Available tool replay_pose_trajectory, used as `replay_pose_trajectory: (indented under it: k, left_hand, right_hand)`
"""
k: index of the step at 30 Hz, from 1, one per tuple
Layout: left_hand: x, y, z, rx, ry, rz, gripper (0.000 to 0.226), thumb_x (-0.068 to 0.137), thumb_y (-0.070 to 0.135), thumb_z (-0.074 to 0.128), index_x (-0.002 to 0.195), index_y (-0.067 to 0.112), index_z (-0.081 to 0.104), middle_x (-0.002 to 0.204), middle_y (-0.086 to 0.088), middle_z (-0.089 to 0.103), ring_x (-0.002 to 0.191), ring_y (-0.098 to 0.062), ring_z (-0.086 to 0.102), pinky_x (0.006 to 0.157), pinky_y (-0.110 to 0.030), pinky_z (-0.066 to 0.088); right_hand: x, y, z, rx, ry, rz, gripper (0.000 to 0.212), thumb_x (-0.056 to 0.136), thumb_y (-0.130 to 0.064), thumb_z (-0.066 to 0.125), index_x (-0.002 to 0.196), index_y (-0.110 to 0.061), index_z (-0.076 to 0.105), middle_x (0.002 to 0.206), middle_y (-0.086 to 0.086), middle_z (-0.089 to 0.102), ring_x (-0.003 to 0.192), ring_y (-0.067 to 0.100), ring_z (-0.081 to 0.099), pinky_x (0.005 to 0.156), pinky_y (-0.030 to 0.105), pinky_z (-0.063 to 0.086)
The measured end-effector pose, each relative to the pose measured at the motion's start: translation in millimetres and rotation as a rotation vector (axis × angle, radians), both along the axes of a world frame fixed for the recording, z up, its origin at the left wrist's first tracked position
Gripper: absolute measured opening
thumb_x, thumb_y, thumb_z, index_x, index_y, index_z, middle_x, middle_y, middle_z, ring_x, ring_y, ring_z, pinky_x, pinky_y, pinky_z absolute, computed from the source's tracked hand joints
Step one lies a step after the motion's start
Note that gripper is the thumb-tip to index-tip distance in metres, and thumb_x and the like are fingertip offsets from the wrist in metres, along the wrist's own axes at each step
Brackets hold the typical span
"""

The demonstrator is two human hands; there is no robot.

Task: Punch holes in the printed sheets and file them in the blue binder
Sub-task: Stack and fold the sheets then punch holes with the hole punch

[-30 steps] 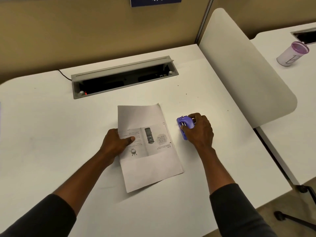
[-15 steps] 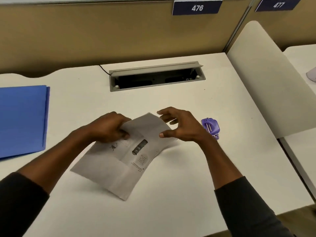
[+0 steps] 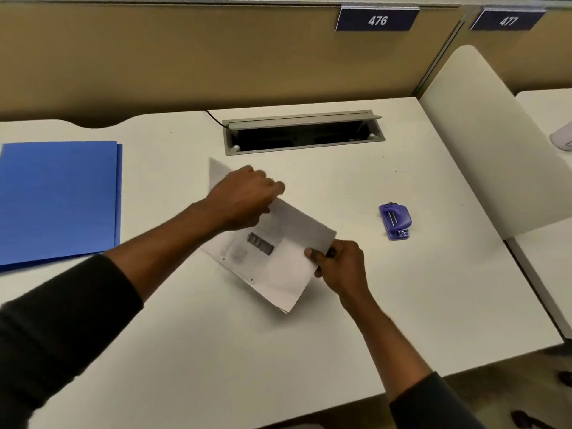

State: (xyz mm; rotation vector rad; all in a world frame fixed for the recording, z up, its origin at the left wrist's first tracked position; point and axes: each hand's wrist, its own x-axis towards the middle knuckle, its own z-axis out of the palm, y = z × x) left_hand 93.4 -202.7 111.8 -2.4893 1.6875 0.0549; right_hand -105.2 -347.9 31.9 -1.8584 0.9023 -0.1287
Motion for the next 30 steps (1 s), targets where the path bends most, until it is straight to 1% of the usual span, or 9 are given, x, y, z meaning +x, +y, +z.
replay_pose_trajectory:
  k: [1, 3, 5, 8, 13, 17, 22, 26, 30]
  left_hand:
    - [-7.1, 0.7, -6.9, -0.102, -0.027, 0.023, 0.059, 0.092, 0.028, 0.078, 0.144, 0.011, 0.055, 0.145, -0.016, 0.062, 0.137, -0.035, 0.057, 0.114, -0.047, 0.046]
    - [-23.9, 5.0, -17.5, -0.263, -0.022, 0.127, 0.073, 0.088, 0.027, 0.081, 0.15, 0.004, 0.049, 0.16, -0.02, 0.047, 0.152, -0.038, 0.039, 0.123, -0.051, 0.034]
    - [-43.0, 12.9, -31.5, -0.344, 0.018, 0.256, 0.069, 0.087, 0.026, 0.083, 0.144, 0.001, 0.054, 0.159, -0.024, 0.046, 0.151, -0.042, 0.039, 0.121, -0.052, 0.036]
    - [-71.2, 32.9, -62.7, -0.338, 0.13, 0.409, 0.061, 0.083, 0.033, 0.085, 0.13, 0.0, 0.062, 0.152, -0.027, 0.052, 0.144, -0.045, 0.046, 0.116, -0.053, 0.039]
    - [-95.7, 73.1, -114.2, -0.241, 0.253, 0.442, 0.061, 0.085, 0.052, 0.077, 0.125, 0.007, 0.065, 0.148, -0.02, 0.055, 0.141, -0.04, 0.048, 0.12, -0.052, 0.035]
    - [-104.1, 96.3, -132.3, -0.171, 0.234, 0.411, 0.065, 0.087, 0.056, 0.073, 0.131, 0.008, 0.064, 0.153, -0.02, 0.052, 0.145, -0.037, 0.045, 0.126, -0.051, 0.027]
    - [-108.4, 110.1, -144.1, -0.206, 0.223, 0.385, 0.065, 0.09, 0.056, 0.069, 0.137, 0.013, 0.059, 0.161, -0.016, 0.045, 0.153, -0.032, 0.038, 0.128, -0.053, 0.024]
    - [-109.0, 112.3, -147.8, -0.228, 0.242, 0.379, 0.064, 0.092, 0.056, 0.067, 0.139, 0.013, 0.057, 0.163, -0.015, 0.042, 0.156, -0.031, 0.034, 0.128, -0.052, 0.023]
    - [-108.6, 114.4, -147.5, -0.294, 0.341, 0.408, 0.071, 0.093, 0.056, 0.067, 0.146, 0.013, 0.05, 0.171, -0.014, 0.023, 0.157, -0.033, 0.025, 0.129, -0.046, 0.022]
  right_hand:
    - [-10.1, 5.3, -6.1, 0.07, 0.0, -0.1, 0.014, 0.085, -0.018, 0.084, 0.088, -0.005, 0.078, 0.072, 0.004, 0.076, 0.05, 0.015, 0.069, 0.051, 0.024, 0.053]
    - [-30.5, 17.1, -20.6, 0.21, -0.003, -0.28, 0.016, 0.083, -0.014, 0.086, 0.09, -0.002, 0.078, 0.078, 0.009, 0.078, 0.061, 0.025, 0.075, 0.055, 0.028, 0.059]
    - [-49.3, 31.2, -34.3, 0.335, 0.003, -0.428, 0.013, 0.081, -0.012, 0.087, 0.089, -0.005, 0.079, 0.085, 0.012, 0.08, 0.072, 0.029, 0.076, 0.066, 0.037, 0.064]
    - [-69.8, 56.7, -43.3, 0.437, 0.025, -0.577, 0.011, 0.081, -0.009, 0.087, 0.089, -0.008, 0.079, 0.092, 0.01, 0.08, 0.07, 0.023, 0.074, 0.075, 0.042, 0.066]
    - [-79.5, 100.3, -44.5, 0.484, 0.007, -0.738, 0.015, 0.084, -0.009, 0.086, 0.093, 0.0, 0.077, 0.092, 0.006, 0.078, 0.068, 0.021, 0.075, 0.071, 0.039, 0.066]
    - [-76.6, 130.1, -47.1, 0.483, -0.002, -0.783, 0.021, 0.085, -0.013, 0.085, 0.1, 0.0, 0.077, 0.097, 0.006, 0.078, 0.082, 0.029, 0.076, 0.064, 0.032, 0.065]
    - [-76.4, 142.6, -45.4, 0.417, -0.013, -0.766, 0.022, 0.087, -0.014, 0.083, 0.107, -0.007, 0.076, 0.098, 0.003, 0.077, 0.087, 0.026, 0.075, 0.061, 0.025, 0.063]
    - [-86.8, 143.3, -47.5, 0.382, 0.003, -0.713, 0.03, 0.087, -0.02, 0.083, 0.115, -0.014, 0.074, 0.101, 0.003, 0.08, 0.082, 0.025, 0.078, 0.081, 0.044, 0.066]
    - [-103.2, 141.5, -44.5, 0.412, 0.034, -0.7, 0.028, 0.088, -0.02, 0.083, 0.11, -0.016, 0.067, 0.085, 0.005, 0.08, 0.067, 0.025, 0.078, 0.08, 0.046, 0.065]
